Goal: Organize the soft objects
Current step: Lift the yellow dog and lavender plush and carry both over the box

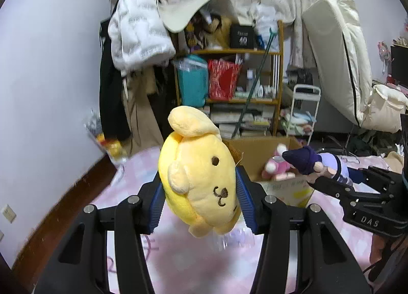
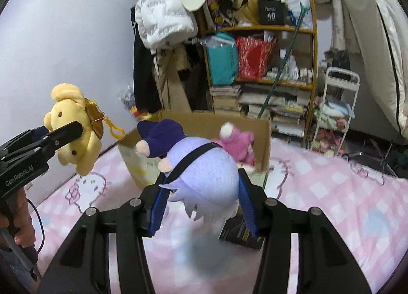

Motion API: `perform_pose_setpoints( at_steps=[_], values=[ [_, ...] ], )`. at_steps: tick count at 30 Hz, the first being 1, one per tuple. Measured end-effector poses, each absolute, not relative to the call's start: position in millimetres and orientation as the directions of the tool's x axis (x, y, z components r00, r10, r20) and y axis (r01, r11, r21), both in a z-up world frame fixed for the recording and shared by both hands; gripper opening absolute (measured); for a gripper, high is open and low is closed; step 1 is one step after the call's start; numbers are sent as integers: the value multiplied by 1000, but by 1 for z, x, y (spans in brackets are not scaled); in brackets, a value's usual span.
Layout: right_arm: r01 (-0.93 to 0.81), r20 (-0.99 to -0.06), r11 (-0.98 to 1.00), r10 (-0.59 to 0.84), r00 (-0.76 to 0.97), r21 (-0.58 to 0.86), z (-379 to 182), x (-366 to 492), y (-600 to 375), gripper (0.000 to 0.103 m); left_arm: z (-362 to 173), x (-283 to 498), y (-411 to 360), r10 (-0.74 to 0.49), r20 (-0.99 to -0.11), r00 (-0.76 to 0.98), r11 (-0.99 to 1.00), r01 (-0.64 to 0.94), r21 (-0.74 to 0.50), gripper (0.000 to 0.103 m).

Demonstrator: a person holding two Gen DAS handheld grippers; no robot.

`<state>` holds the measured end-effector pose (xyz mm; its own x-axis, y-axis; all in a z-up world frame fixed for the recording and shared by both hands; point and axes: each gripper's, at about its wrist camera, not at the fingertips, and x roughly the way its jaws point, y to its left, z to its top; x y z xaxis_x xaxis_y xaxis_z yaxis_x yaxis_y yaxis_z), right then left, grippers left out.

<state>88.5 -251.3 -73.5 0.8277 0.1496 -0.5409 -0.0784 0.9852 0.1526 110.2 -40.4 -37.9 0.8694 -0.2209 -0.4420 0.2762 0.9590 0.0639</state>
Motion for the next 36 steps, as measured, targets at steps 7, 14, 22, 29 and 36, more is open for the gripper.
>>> perform_pose_setpoints(
  at_steps=[7, 14, 22, 29, 36],
  values=[
    [-54, -453, 985, 123, 883, 163, -41, 96, -269, 54, -13, 120, -53, -254, -347, 903, 946, 307, 106, 51],
    [-23, -398, 981, 100, 912, 195, -30, 112, -287, 54, -1, 142, -64, -263, -295, 919, 942, 310, 128, 51],
    [-21, -384, 977, 104, 917, 214, -36, 131, -291, 54, -15, 163, -73, -267, -308, 913, 933, 325, 154, 51],
    [-18, -424, 977, 110, 899, 214, -54, 145, -289, 54, -41, 179, -76, -275, -373, 886, 929, 346, 136, 51],
    [-13, -459, 979, 108, 882, 205, -71, 154, -288, 54, -63, 194, -82, -286, -449, 846, 923, 369, 107, 51]
  ],
)
